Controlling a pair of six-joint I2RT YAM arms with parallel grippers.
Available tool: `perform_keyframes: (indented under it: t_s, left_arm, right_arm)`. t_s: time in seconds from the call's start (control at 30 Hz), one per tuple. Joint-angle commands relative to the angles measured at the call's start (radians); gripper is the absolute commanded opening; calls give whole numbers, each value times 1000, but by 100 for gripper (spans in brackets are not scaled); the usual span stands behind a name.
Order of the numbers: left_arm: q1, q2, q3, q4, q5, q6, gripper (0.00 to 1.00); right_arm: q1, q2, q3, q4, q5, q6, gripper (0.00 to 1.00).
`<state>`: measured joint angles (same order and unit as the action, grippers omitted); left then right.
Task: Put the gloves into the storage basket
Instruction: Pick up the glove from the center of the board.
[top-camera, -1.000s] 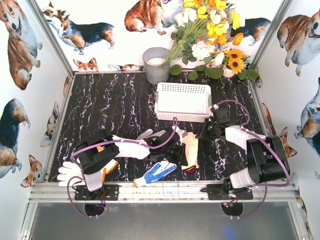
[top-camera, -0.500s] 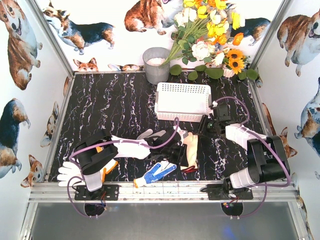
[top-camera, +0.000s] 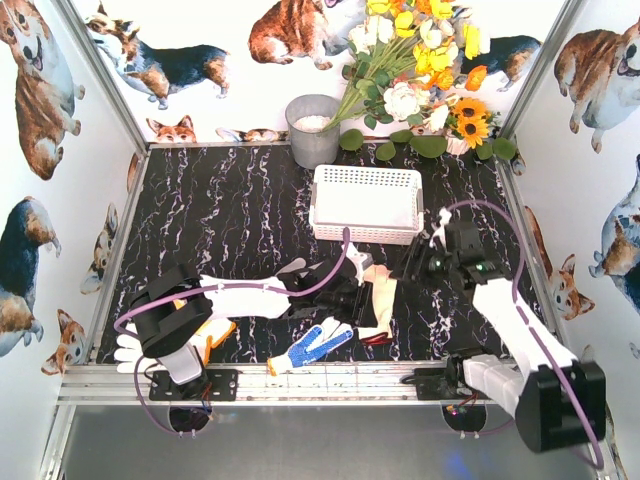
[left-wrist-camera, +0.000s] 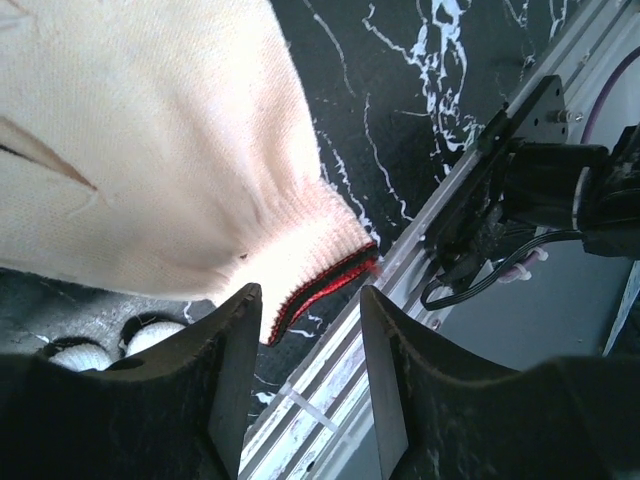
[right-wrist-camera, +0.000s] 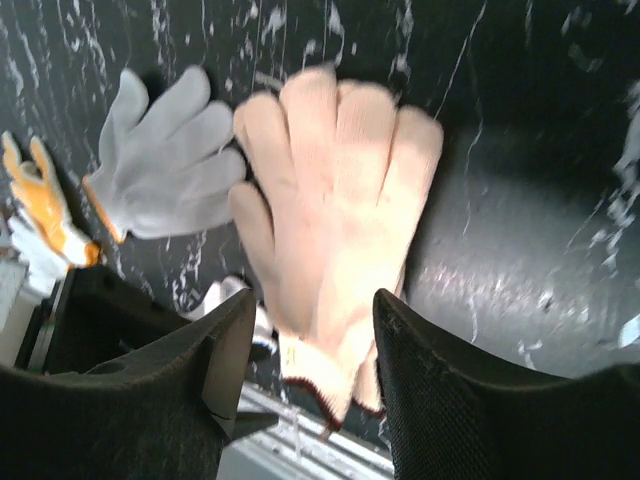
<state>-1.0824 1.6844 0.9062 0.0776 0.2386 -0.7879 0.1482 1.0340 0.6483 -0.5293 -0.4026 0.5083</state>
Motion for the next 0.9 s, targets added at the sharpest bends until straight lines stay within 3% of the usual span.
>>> perform_keyframes:
  t_s: [0.0,0.3,0.5,0.87]
  left_arm:
    - [-6,-15,-38,13,-8,-10,38]
    - [-5,-8,-67,91,22,-43,37]
    - [-5,1,-66,88,18,-48,37]
    - [-5,49,-55,152,40,-63,30]
  right_arm:
    - [10,-102,-94,-95,-118,65,54]
    - [106,-216,-198,-161,-69,135,62]
    - [175,-190,-236,-114,-64,169,62]
    - [184,-157,-305,-34,-62,194,57]
